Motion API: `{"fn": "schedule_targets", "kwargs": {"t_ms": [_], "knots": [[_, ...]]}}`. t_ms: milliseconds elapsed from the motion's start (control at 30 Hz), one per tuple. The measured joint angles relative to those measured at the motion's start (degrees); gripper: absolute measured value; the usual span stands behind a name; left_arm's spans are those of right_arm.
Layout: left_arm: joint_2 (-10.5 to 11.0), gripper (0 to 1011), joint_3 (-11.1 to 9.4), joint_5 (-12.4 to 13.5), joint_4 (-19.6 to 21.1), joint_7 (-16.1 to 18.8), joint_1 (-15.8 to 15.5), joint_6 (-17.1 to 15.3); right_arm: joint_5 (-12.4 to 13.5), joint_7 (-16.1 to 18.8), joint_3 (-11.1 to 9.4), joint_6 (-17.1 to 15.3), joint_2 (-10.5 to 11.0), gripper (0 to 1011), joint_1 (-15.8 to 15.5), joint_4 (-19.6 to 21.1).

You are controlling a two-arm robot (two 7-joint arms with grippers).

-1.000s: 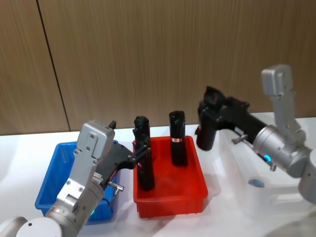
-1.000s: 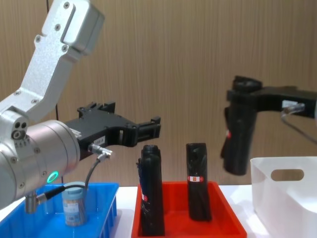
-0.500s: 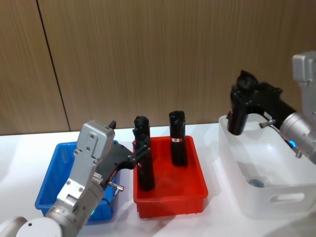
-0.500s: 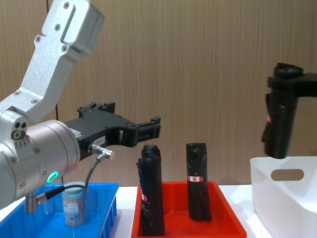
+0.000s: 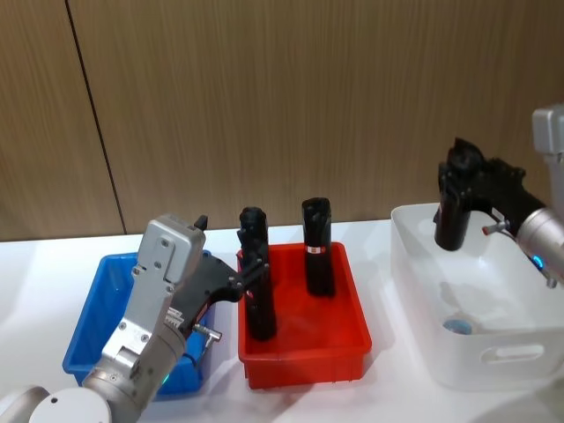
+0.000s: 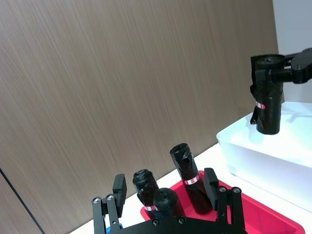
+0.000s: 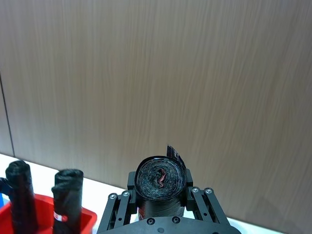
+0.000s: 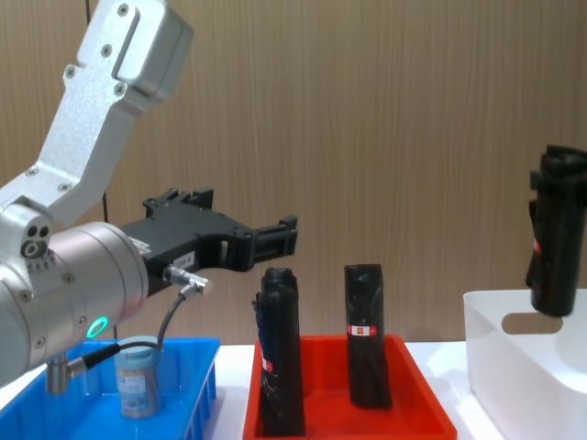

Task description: Pick the cotton swabs from the blue box and place them into the white box.

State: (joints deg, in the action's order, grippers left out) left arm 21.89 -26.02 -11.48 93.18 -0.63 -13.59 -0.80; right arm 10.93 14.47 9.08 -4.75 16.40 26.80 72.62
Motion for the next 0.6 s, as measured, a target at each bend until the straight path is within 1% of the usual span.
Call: {"fn": "schedule_targets", "kwargs": {"t_ms": [133,167,200,233,300,500,567,600], "knots": [[0.0,1004,0.0,0.0,0.0,0.0,0.0,0.0,-0.51,0.02,0.07,0.07,-0.05,512,0.31,-1.7],[0.0,1004,0.0,0.0,0.0,0.0,0.0,0.0,-0.59,0.03,0.1,0.11,-0.08,543,0.4,-2.12],[0.0,1004,0.0,0.0,0.0,0.0,0.0,0.0,-0.81,0.03,0.16,0.17,-0.13,553,0.52,-2.72],[0.0,1004,0.0,0.0,0.0,0.0,0.0,0.0,-0.86,0.04,0.19,0.19,-0.16,595,0.57,-2.99],[0.0,1004,0.0,0.0,0.0,0.0,0.0,0.0,-1.01,0.13,0.29,0.29,-0.23,630,0.73,-3.76],[0.0,1004,0.0,0.0,0.0,0.0,0.0,0.0,-1.3,0.36,0.43,0.52,-0.38,837,1.01,-5.15],[0.0,1004,0.0,0.0,0.0,0.0,0.0,0.0,-1.31,0.37,0.45,0.54,-0.39,855,1.04,-5.24],[0.0,1004,0.0,0.0,0.0,0.0,0.0,0.0,-1.33,0.39,0.47,0.61,-0.41,907,1.06,-5.41]]}}
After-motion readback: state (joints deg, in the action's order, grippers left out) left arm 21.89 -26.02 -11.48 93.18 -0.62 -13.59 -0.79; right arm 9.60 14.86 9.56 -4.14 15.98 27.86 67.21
